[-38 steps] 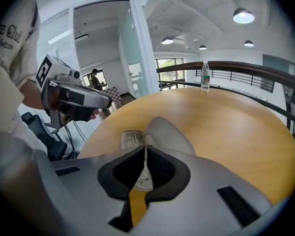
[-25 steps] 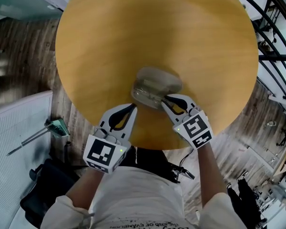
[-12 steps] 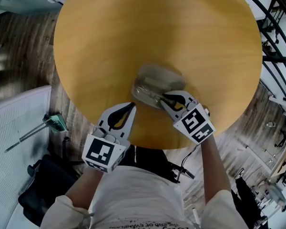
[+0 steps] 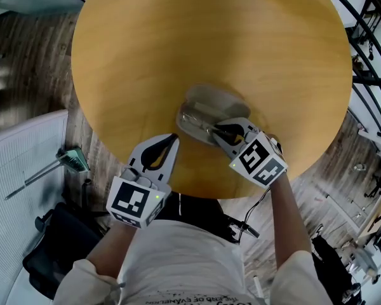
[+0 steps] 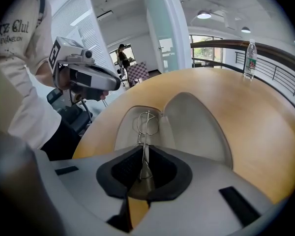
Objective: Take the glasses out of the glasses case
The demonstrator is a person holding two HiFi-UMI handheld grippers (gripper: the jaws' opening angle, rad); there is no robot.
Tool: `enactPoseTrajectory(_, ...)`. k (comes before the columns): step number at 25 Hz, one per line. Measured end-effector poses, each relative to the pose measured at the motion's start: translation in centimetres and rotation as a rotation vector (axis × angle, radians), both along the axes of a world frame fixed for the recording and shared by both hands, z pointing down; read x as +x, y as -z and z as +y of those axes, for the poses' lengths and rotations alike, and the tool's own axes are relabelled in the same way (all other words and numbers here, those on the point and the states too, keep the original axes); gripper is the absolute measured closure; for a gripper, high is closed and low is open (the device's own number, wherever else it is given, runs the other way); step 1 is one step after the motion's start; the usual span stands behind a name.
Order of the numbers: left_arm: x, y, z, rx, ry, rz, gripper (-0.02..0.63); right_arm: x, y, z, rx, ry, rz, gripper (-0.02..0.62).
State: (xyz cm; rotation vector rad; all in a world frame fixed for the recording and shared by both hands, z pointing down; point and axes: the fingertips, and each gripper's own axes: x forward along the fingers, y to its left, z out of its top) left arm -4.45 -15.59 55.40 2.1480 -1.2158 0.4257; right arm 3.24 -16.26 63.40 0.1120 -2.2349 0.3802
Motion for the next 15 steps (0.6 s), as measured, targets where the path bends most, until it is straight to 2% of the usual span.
enactPoseTrajectory(8, -0.02, -0.16, -0.05, -0.003, 0.005, 0.001, 0.581, -0.43, -0.65, 0.7, -0.042, 0.061, 0.024, 0.556)
enactPoseTrajectory(15, 0.14, -0.07, 0.08, -0.002, 0.003, -0.001, 0.581, -0.4, -0.29, 0.64, -0.04, 0.054, 0.016, 0.561)
